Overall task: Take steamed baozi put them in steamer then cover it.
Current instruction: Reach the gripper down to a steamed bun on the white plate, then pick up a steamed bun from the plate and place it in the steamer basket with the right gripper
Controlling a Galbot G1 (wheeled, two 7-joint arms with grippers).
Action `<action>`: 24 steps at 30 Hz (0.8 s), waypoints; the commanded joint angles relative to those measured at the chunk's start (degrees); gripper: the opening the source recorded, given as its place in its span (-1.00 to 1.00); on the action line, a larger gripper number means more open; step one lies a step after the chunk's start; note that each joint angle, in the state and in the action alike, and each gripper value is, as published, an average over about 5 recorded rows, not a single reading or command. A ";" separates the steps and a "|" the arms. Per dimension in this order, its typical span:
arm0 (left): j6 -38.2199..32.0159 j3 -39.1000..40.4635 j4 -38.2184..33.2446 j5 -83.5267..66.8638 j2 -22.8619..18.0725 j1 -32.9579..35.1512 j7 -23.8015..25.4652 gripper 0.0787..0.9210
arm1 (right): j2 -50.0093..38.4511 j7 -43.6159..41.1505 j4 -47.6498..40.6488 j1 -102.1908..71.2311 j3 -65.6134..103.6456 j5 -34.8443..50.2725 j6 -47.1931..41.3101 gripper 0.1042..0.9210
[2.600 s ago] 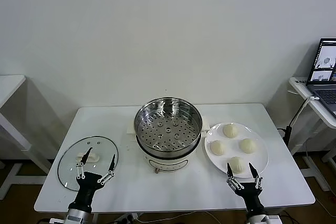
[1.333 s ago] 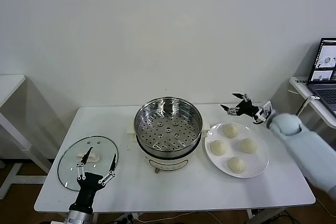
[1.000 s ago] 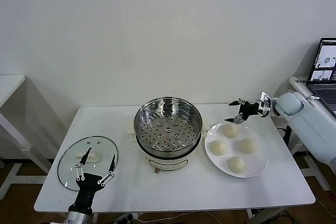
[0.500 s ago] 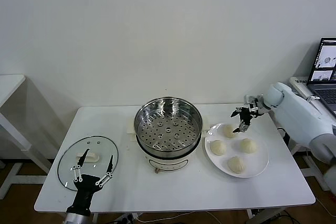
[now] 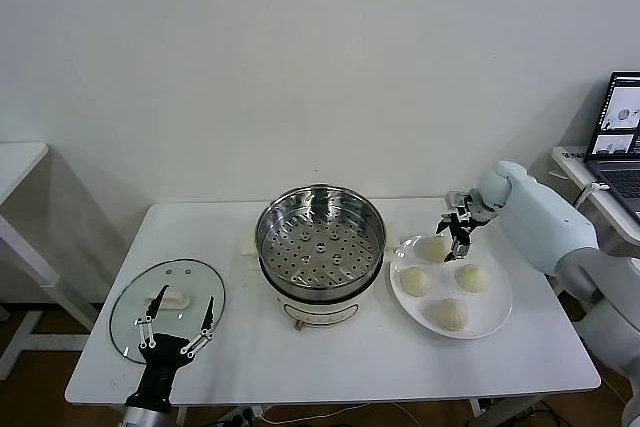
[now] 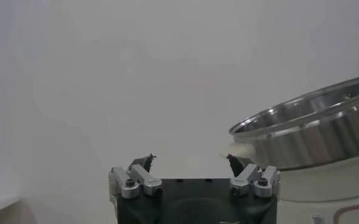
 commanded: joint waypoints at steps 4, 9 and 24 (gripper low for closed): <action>-0.13 -0.08 0.04 -0.03 -0.13 -0.02 -0.08 0.77 | 1.66 1.59 -1.98 0.10 -0.44 -2.33 0.47 0.59; -0.26 -0.30 -0.11 -0.03 -0.20 0.04 -0.17 0.77 | 1.22 2.48 -0.81 0.04 -1.73 -1.02 0.86 0.49; -0.84 -0.55 -0.76 -0.05 -0.18 0.49 -0.44 0.77 | -7.75 -2.69 23.81 20.01 -17.80 11.51 15.72 0.45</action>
